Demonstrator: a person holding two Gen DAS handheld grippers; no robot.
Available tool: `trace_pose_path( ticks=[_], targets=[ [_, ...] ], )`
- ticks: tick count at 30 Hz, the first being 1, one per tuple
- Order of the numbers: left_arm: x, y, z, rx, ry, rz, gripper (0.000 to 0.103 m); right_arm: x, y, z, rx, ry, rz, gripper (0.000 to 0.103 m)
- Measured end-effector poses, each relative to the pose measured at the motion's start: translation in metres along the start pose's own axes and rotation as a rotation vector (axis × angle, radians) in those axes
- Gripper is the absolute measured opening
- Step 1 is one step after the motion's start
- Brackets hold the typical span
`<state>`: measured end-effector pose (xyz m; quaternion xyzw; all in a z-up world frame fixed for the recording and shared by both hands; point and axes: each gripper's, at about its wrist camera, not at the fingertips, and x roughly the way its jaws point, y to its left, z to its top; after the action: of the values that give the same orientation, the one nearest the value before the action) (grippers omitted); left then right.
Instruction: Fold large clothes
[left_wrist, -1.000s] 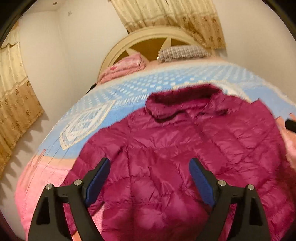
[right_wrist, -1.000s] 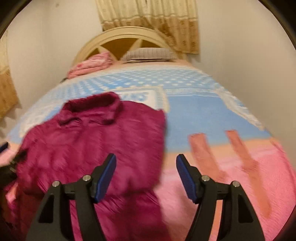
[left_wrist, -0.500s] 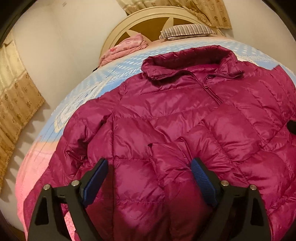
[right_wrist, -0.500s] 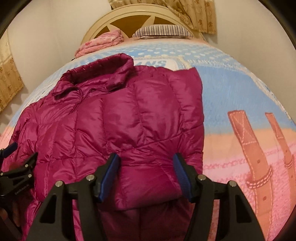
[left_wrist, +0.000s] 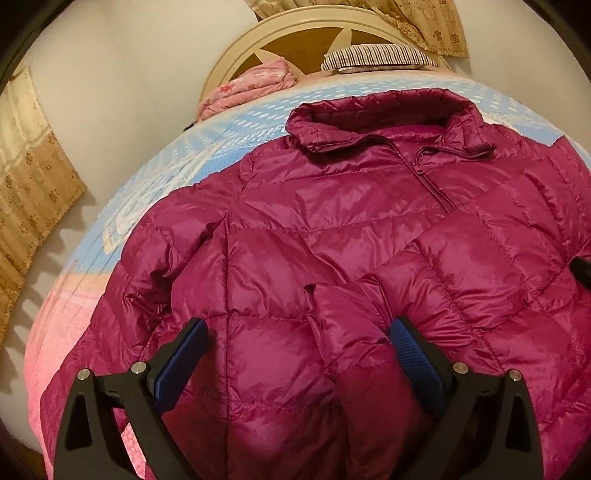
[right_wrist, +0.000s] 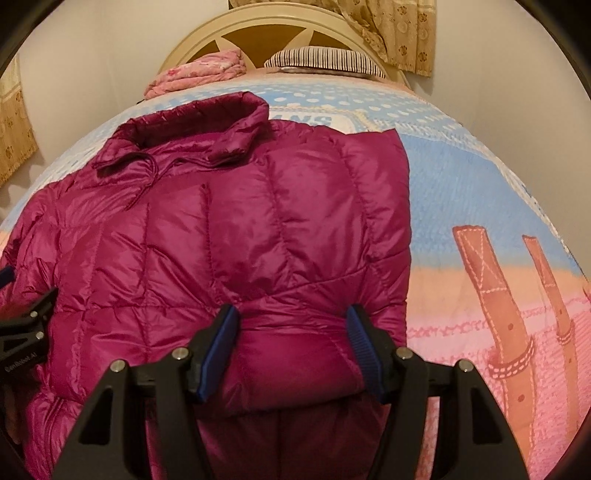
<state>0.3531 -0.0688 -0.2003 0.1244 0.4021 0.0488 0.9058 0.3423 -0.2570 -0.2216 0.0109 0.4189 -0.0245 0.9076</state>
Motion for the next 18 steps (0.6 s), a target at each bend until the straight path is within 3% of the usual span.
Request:
trace_pose_path(
  ticks=[5,10,13,18],
  targets=[
    [-0.029,0.023,0.001,-0.011,-0.053,-0.002,0.099,0.000,0.002,0.000,-0.011,0.000,-0.017,0.065],
    [-0.065,0.086,-0.017,-0.036,-0.113,0.033,0.099,-0.019,-0.004,0.005,0.026,0.002,-0.014,0.067],
    [-0.066,0.136,-0.039,-0.079,-0.099,0.122,0.099,-0.050,0.002,0.004,0.050,-0.066,-0.006,0.076],
    [-0.059,0.233,-0.083,-0.228,-0.036,0.308,0.099,-0.071,0.061,0.003,-0.084,-0.090,0.150,0.077]
  ],
)
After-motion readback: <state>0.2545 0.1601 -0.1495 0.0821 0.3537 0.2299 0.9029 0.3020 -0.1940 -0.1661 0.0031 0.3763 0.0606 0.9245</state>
